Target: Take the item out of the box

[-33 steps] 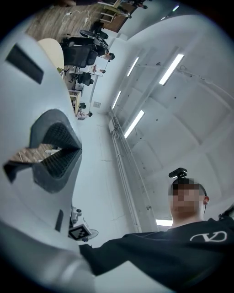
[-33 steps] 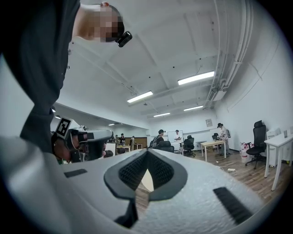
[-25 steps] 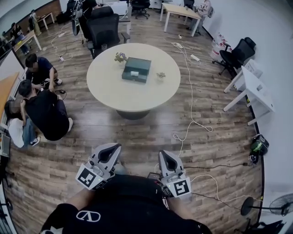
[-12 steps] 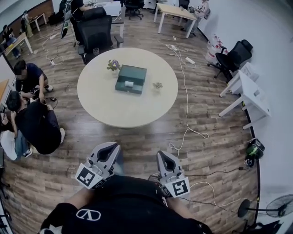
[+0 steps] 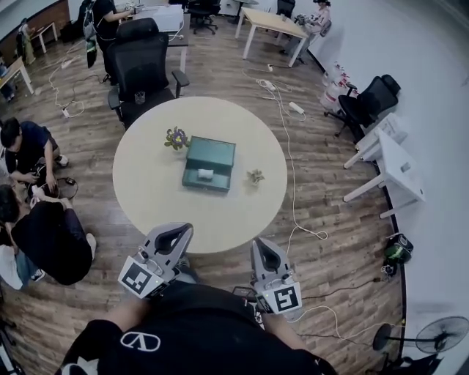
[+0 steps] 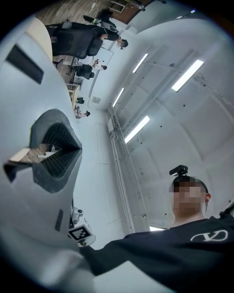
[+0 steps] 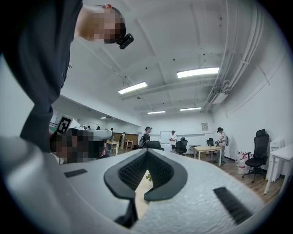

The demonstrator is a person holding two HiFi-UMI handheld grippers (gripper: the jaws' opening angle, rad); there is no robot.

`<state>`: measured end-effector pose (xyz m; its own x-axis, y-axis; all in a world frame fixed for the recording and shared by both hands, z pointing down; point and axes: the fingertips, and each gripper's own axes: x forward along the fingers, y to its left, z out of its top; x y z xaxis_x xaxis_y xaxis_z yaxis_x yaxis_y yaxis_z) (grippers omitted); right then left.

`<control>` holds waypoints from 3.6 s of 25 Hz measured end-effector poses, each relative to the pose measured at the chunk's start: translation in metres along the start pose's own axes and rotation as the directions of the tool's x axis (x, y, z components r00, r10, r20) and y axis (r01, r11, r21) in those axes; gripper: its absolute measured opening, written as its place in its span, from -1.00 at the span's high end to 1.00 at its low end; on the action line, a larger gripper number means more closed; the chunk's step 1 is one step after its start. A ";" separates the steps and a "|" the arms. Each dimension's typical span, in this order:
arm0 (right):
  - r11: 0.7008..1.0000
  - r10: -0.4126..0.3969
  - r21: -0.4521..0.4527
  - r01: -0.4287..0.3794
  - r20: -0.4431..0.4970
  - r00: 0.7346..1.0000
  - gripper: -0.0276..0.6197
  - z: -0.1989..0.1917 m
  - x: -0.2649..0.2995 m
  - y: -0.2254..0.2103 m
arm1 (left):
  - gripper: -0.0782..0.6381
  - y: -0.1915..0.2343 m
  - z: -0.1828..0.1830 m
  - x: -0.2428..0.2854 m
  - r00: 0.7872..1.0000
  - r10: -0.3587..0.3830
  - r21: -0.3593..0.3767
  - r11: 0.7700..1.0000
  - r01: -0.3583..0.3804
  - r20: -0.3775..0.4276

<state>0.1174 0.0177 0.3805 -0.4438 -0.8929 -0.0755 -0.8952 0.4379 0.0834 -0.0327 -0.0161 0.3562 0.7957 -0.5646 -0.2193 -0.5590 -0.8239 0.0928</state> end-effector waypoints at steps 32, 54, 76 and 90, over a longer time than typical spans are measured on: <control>0.989 0.147 -0.013 -0.147 0.014 0.989 0.90 -0.022 0.175 -0.096 | 0.76 0.124 -0.024 0.118 0.996 0.091 0.002 0.996 -0.091 -0.023; 0.825 0.298 -0.359 -0.436 -0.379 0.876 -0.78 -0.073 0.269 -0.106 | 0.76 0.148 -0.045 0.096 0.985 0.168 -0.055 0.984 -0.170 -0.035; 0.571 0.328 -0.186 -0.800 -0.841 0.430 -0.39 -0.345 0.375 -0.080 | 0.76 0.161 -0.085 0.040 0.950 0.306 -0.138 0.940 -0.313 -0.065; 0.467 0.245 -0.029 -0.884 -0.956 0.161 -0.14 -0.471 0.365 -0.061 | 0.76 0.152 -0.107 0.031 0.940 0.322 -0.157 0.928 -0.337 -0.114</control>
<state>0.0299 -0.3847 0.8157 -0.2512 -0.1365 0.9583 -0.0241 0.9906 0.1348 -0.0679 -0.1646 0.4673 0.5941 -0.8017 -0.0656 -0.7506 -0.5819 0.3129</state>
